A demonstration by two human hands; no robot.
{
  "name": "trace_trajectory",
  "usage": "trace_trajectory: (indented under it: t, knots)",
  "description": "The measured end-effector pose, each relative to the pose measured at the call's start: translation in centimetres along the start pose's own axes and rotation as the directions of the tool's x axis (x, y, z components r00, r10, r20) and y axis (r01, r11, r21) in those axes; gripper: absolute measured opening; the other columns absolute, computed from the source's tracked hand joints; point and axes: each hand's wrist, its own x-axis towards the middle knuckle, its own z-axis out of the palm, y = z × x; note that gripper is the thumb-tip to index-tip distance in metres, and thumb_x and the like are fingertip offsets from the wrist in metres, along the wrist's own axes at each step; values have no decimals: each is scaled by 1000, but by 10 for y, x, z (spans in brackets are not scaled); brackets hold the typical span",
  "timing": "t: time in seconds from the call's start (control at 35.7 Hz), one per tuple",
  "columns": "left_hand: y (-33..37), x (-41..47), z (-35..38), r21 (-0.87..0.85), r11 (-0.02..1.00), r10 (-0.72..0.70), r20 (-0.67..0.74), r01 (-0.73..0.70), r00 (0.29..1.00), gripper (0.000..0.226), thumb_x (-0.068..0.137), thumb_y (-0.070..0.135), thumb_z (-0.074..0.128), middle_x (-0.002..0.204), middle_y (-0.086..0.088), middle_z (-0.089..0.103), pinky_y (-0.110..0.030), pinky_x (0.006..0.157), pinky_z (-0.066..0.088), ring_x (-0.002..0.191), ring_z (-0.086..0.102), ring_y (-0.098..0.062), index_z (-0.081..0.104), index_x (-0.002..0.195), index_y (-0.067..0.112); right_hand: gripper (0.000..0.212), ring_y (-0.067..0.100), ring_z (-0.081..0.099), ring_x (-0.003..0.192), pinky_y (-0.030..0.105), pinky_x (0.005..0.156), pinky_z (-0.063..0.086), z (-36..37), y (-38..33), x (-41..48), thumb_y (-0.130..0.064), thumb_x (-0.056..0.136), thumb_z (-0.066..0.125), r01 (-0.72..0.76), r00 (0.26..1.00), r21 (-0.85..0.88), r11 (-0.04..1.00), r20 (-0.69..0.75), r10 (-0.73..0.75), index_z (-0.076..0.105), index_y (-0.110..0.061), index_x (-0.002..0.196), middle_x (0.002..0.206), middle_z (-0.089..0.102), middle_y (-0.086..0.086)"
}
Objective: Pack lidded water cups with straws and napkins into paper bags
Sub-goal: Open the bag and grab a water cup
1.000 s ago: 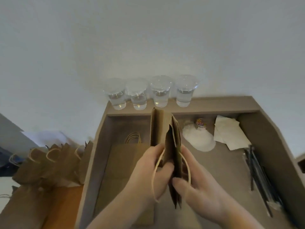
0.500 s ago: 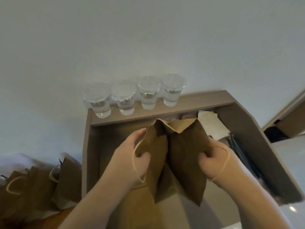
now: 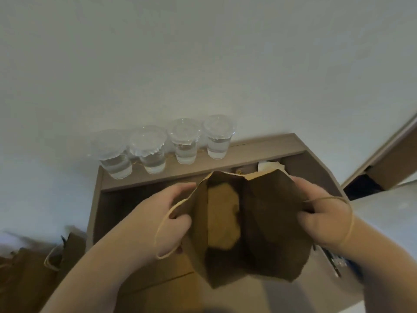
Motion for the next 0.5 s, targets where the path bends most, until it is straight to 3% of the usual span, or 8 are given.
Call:
trace_trajectory:
  t: [0.03,0.08,0.2,0.25,0.31,0.39,0.45,0.5]
  knots:
    - [6,3,7,-9,1000,11,38,-11,999,56,94,30,69,107,9,73,-26,57,63,76,79,-13,48,134,63,73,27,76,104,38,81,65,-2,2,1,-10,77,61,13,997,76,997,74,-19,62,-64,126,118,76,1]
    - [17,11,22,-3,999,50,74,-50,996,51,89,36,66,107,11,74,-28,59,64,79,79,-12,51,127,65,68,31,79,100,48,77,66,-4,8,6,-6,80,63,11,975,172,985,218,-49,62,-53,130,115,78,2]
    - [35,23,48,-10,999,41,61,-40,997,46,80,44,58,106,19,75,-30,60,64,76,79,-15,55,117,69,73,14,76,111,30,83,65,-7,23,23,-9,82,68,48,947,244,969,299,-122,57,-63,130,119,76,-12]
    - [42,26,59,22,1000,-3,24,3,1000,37,84,45,60,106,15,76,-33,66,66,79,79,-15,61,118,59,75,6,75,107,27,80,65,-6,29,37,-14,79,70,39,935,278,960,328,-133,56,-76,117,113,76,-19]
    - [47,27,71,-27,994,-107,-26,107,994,24,93,30,62,91,1,78,-34,58,65,66,78,-22,67,114,42,72,6,76,103,33,86,66,-6,34,54,-16,82,71,10,927,251,968,361,-103,55,-80,109,106,75,-24]
    - [59,26,91,-76,966,-254,-110,246,961,19,94,14,57,69,-7,73,-31,50,56,54,73,-28,70,105,23,70,10,72,111,50,107,57,-20,35,69,-9,90,72,2,912,201,979,401,-84,53,-58,137,116,74,-19]
    - [68,24,101,-139,942,-325,-130,307,937,21,94,12,56,62,-6,69,-32,53,53,51,68,-26,71,103,22,77,13,62,127,50,114,50,-35,31,77,-9,83,75,17,895,218,976,431,-112,52,-45,148,140,64,-12]
    - [72,21,106,-184,915,-388,-164,358,907,28,96,12,55,63,-7,71,-29,53,52,51,67,-22,71,112,29,76,13,60,131,45,112,50,-49,25,86,-6,77,69,46,900,298,953,402,-169,59,-38,145,145,64,-10]
